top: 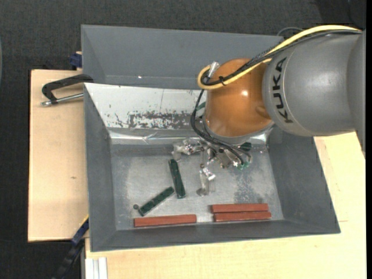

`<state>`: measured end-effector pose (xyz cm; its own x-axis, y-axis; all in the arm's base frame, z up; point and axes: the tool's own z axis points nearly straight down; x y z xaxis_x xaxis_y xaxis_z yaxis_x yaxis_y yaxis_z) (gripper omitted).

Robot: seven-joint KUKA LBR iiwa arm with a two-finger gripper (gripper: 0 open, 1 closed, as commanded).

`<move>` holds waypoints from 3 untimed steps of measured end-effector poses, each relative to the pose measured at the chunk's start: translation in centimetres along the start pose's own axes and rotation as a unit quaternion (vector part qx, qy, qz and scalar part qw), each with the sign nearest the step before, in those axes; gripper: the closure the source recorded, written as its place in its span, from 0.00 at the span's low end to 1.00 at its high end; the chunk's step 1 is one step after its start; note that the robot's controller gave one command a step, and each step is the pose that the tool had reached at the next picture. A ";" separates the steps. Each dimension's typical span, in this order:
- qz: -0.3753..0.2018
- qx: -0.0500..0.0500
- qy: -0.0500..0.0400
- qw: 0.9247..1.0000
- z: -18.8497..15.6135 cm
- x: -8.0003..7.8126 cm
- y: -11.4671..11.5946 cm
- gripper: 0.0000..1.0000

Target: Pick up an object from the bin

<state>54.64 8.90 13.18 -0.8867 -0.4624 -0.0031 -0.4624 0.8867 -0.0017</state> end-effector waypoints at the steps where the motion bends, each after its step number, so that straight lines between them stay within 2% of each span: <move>1: -0.119 -0.001 -0.001 0.993 3.9 0.4 4.8 0.00; 2: -0.111 -0.001 -0.001 0.994 6.1 -1.0 7.4 1.00; 3: -0.111 -0.001 -0.001 0.994 6.1 -1.0 7.4 1.00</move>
Offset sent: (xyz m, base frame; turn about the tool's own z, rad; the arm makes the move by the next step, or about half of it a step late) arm -0.0265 0.0688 -0.0618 -0.2222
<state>52.07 15.93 7.08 -0.7631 -0.6462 -0.0056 -0.6462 0.7631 0.0002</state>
